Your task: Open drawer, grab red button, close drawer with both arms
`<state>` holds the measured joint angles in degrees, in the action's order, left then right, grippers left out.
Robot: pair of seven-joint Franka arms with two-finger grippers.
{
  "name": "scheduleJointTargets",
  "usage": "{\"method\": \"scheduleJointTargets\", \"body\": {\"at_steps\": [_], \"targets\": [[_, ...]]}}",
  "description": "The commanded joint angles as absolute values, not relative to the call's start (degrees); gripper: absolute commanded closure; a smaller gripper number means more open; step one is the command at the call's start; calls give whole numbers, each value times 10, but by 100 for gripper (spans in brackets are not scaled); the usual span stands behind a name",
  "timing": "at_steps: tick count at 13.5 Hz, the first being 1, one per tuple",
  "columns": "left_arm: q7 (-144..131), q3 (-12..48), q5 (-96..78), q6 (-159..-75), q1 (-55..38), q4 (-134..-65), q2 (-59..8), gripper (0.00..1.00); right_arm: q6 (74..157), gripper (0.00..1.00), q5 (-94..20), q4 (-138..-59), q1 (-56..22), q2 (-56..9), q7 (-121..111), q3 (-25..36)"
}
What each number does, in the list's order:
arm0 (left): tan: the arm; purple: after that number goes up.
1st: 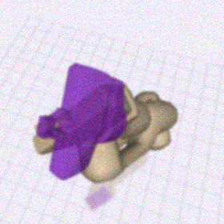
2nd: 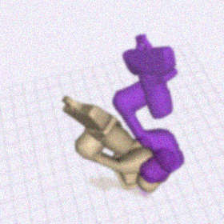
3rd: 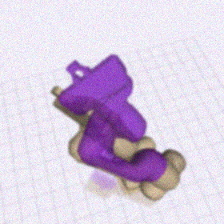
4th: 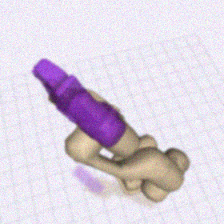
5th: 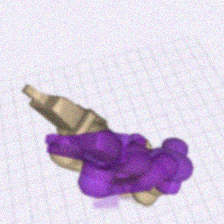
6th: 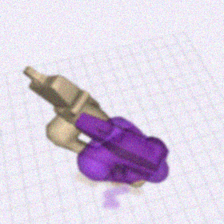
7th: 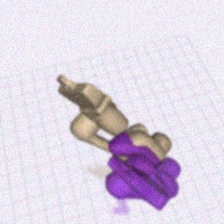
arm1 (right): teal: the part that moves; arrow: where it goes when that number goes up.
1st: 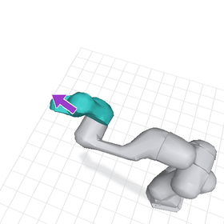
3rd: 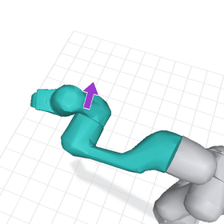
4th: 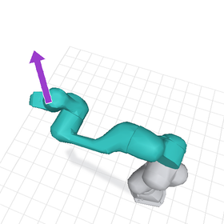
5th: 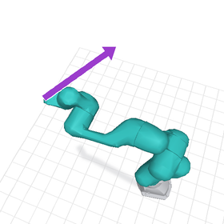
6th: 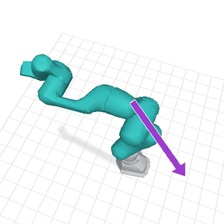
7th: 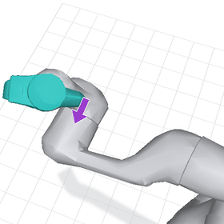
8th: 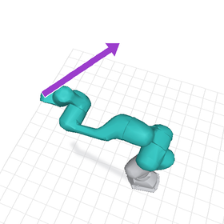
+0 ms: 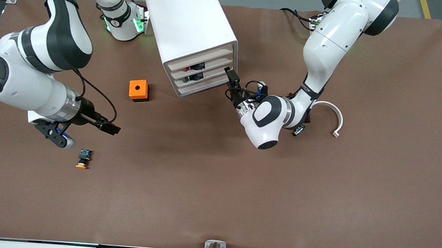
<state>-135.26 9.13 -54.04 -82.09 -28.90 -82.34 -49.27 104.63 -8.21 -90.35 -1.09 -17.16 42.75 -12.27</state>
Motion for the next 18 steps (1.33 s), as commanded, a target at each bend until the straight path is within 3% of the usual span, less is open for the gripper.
{"method": "scheduleJointTargets", "body": {"at_steps": [1,4,8,9,11,13,15,18], "targets": [[-1370,89,-562,-824,-315,-808,-497,20,1044,0,-129,-894,5,-178,450,-136],[-1369,88,-563,-824,-337,-809,-498,22,1051,0,-145,-893,4,-179,473,-136],[-1368,88,-563,-845,-347,-809,-510,35,1065,0,-145,-893,0,-180,509,-137],[-1369,88,-563,-848,-352,-809,-509,42,1070,0,-145,-893,-4,-180,520,-137],[-1368,88,-563,-851,-352,-809,-510,73,1077,0,-145,-892,-15,-180,547,-137],[-1366,88,-563,-859,-352,-809,-510,91,1084,0,-145,-892,-17,-180,566,-137],[-1364,88,-563,-859,-349,-808,-509,98,1085,0,-145,-892,-21,-180,577,-138],[-1361,86,-556,-859,-318,-791,-507,99,1106,0,-142,-892,-19,-184,622,-162]]}}
